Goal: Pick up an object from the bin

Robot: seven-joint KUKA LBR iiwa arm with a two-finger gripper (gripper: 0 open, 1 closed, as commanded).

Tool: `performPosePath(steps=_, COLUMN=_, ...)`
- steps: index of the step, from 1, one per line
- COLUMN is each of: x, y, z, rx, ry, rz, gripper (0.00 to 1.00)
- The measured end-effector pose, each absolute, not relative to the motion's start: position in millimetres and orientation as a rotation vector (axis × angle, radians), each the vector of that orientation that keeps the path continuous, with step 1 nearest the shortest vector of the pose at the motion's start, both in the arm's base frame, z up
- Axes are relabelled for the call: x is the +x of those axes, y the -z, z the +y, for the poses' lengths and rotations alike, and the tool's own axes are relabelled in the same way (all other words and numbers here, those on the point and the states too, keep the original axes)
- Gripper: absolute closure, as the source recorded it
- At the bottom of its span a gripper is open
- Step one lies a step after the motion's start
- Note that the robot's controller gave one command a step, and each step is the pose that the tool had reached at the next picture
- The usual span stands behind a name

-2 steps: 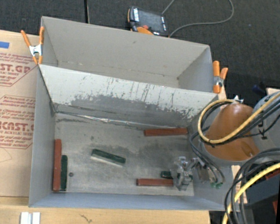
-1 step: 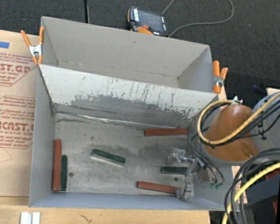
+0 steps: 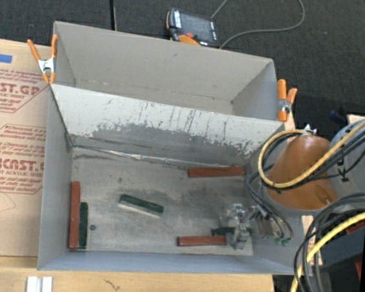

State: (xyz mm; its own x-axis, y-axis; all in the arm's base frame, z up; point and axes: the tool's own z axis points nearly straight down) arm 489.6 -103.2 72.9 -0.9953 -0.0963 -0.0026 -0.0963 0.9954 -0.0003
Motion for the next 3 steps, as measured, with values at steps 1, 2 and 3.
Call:
performPosePath(steps=1, x=547.1, y=-317.6, z=-123.4, rx=-0.175, ry=0.006, rz=3.123, gripper=1.00)
performPosePath(steps=2, x=502.0, y=-181.7, z=-112.3, rx=-0.873, ry=-0.004, rz=3.021, gripper=1.00)
performPosePath(steps=3, x=503.3, y=-183.8, z=-112.5, rx=-0.871, ry=0.000, rz=3.017, gripper=0.00)
